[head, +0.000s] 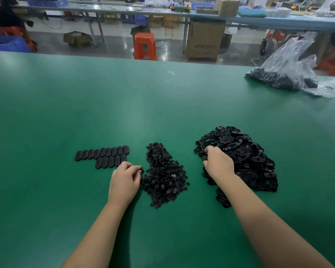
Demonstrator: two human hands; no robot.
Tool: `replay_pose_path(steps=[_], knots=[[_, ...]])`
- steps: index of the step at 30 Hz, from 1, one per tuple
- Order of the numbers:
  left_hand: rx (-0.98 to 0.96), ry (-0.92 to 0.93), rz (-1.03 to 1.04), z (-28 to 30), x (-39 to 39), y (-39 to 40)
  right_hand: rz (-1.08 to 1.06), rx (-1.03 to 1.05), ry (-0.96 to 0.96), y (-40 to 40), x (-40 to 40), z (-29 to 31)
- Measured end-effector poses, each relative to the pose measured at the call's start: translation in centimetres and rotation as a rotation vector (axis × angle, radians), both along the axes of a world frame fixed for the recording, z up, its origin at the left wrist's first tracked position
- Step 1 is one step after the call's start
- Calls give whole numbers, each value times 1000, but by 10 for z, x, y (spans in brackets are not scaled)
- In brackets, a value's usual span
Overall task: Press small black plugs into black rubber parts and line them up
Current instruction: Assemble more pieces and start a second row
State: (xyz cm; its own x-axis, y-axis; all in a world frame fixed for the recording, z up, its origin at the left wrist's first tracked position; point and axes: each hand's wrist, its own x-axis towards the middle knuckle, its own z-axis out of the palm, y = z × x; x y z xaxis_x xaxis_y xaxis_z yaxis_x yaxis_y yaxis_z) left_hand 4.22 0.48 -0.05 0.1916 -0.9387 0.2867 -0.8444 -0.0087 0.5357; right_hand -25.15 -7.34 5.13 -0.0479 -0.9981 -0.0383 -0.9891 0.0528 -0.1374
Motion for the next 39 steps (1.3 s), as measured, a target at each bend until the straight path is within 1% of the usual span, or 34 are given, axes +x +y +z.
replay_pose_path(steps=[4,6,7,10,13,14,15,20,24,28,32,37,39], knots=[[19,14,21,-1,1,-1,4,19,-49,-3,-4,-2],[16,9,25,-2,0,-1,-2,-5,-144,-2,-5,-2],[12,-4,23,-2,0,-1,-14,-43,-225,-2,-4,-1],[14,-63,11,-3,-1,-2,-76,-122,-581,1,3,1],[19,-91,36,-2,-2,-1,-152,-61,-1053,12,16,-2],[17,-100,43,-1,-3,-1,-169,-46,-1166,17,20,-5],[17,-109,46,0,-3,0,-179,-38,-1232,22,25,-8],[42,-116,48,3,-5,2,-206,-50,-1376,40,45,-29],[55,-92,35,4,-5,1,-251,-84,-1417,49,53,-42],[30,-30,19,6,-5,3,-241,-79,-1379,53,55,-50],[-43,-5,36,8,-4,6,-222,-110,-1356,54,55,-52],[-55,17,8,8,-7,8,-221,-163,-1328,54,55,-51],[-73,60,16,8,-6,8,-215,-167,-1301,54,55,-51]])
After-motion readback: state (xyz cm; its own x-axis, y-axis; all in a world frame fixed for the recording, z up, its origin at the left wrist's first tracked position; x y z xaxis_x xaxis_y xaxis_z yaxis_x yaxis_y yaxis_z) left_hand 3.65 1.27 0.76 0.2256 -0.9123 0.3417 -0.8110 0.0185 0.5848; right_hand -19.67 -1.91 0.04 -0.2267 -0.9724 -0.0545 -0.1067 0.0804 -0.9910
